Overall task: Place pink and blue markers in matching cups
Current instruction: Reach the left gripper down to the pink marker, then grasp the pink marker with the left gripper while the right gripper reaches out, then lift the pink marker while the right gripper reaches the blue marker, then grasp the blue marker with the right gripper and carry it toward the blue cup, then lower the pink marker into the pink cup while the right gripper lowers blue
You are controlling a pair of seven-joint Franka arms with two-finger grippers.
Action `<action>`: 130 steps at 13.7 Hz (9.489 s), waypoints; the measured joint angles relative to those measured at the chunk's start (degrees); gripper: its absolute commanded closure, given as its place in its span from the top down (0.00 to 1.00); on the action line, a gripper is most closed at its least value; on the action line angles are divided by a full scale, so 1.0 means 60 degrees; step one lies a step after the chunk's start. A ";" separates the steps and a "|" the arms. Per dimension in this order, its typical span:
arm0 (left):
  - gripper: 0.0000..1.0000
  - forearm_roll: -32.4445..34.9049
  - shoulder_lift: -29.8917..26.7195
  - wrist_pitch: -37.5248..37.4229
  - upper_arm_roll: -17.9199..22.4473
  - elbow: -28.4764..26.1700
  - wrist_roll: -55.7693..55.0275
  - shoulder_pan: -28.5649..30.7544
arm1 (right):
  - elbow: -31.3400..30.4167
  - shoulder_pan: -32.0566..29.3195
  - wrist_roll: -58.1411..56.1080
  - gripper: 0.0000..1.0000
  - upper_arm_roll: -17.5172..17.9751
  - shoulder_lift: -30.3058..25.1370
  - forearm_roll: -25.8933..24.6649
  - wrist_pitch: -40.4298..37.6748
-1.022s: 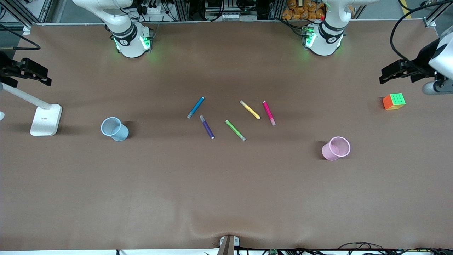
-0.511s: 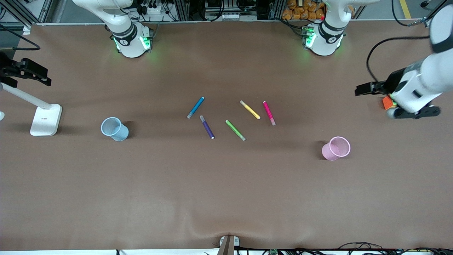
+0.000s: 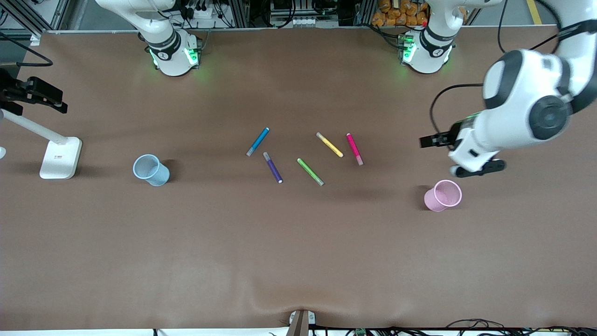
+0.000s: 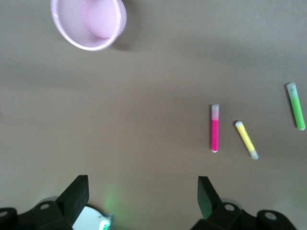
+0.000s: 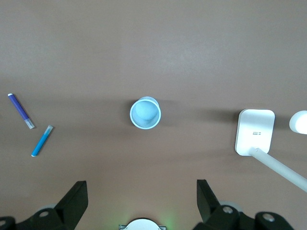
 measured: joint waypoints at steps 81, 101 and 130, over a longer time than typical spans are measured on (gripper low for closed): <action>0.00 0.4625 0.0470 0.1440 -0.0663 0.2219 -0.3817 0.0857 | -0.7082 0.5586 1.0331 0.75 0.0273 0.3111 0.3332 0.9627; 0.00 0.8135 0.0901 0.1397 -0.0869 0.1354 -0.8807 0.0202 | -0.6886 0.5700 1.0346 0.00 0.0077 0.3942 0.3338 1.0090; 0.00 1.1801 0.2843 0.0981 -0.0958 0.0056 -1.5117 -0.0922 | -0.7540 0.2268 -0.0536 0.00 -0.1034 0.0356 -0.1208 1.1558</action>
